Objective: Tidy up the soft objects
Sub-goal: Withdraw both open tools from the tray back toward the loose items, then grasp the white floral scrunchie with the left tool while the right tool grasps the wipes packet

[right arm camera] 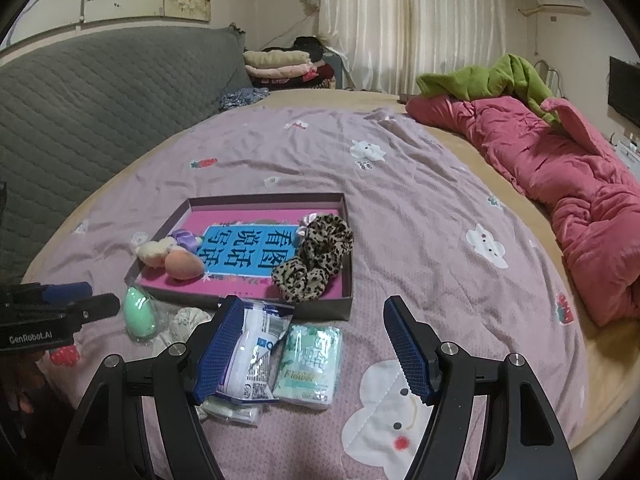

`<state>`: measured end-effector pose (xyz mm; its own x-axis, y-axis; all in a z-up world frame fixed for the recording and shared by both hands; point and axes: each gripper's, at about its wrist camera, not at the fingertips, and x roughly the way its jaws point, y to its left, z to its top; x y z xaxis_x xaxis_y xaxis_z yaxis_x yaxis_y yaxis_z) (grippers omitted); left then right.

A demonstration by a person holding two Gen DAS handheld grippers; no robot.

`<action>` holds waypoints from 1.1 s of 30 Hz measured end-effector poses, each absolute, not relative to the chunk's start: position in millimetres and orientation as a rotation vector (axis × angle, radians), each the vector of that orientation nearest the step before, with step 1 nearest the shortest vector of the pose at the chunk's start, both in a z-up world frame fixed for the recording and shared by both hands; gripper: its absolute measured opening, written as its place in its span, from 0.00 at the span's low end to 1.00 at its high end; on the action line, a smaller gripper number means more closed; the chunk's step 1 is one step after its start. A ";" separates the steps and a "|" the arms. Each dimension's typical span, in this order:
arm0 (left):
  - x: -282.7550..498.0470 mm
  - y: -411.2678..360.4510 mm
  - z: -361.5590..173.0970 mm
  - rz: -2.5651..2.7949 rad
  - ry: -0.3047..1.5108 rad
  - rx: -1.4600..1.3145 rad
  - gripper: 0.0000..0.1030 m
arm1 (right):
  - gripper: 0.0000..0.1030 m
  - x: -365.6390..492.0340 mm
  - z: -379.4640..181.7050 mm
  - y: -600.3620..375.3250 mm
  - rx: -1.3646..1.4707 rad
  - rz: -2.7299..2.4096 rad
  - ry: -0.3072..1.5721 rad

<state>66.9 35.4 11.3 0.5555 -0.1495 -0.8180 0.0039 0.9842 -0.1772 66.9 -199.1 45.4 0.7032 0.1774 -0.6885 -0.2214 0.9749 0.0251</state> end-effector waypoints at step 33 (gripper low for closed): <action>66.8 13.4 -51.4 -0.176 1.177 -0.255 0.62 | 0.72 64.7 2.1 -173.2 -0.084 0.319 0.877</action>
